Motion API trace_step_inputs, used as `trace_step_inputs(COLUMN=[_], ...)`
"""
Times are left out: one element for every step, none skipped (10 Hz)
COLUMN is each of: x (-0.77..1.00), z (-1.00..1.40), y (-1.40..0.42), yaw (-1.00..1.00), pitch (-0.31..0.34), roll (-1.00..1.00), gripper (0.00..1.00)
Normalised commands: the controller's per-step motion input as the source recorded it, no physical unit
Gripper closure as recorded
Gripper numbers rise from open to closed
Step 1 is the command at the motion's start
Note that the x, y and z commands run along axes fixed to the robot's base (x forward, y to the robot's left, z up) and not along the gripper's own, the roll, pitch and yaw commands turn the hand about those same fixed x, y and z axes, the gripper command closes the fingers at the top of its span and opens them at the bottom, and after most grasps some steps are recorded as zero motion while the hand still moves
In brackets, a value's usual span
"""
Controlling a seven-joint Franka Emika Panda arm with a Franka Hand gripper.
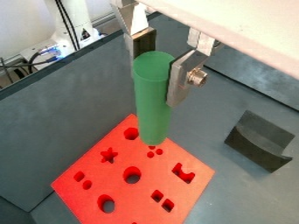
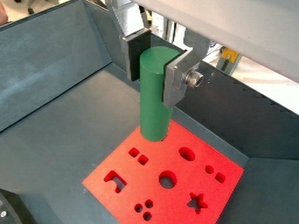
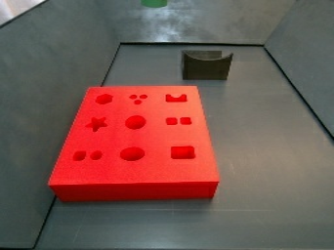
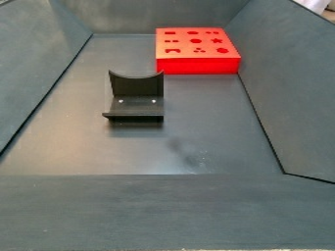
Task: Pick up the round object. Move up. Move to above the board. Insert the round object.
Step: Insert the round object.
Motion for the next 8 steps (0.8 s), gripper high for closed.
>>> trace_step_inputs(x=[0.00, 0.00, 0.00, 0.00, 0.02, 0.07, 0.17, 0.21], z=[0.00, 0.00, 0.00, -0.19, -0.64, -0.97, -1.00, -0.73], y=[0.00, 0.00, 0.00, 0.00, -0.06, -0.08, -0.13, -0.30], yaw=[-0.01, -0.01, -0.02, 0.00, 0.00, 0.00, 0.00, 0.00], pitch=[0.011, 0.014, 0.019, 0.000, -0.089, -0.114, -0.076, -0.123], roll=[0.01, 0.01, 0.02, 0.10, 0.15, 0.09, 0.06, 0.00], gripper=[1.00, 1.00, 1.00, 1.00, 1.00, 1.00, 1.00, 1.00])
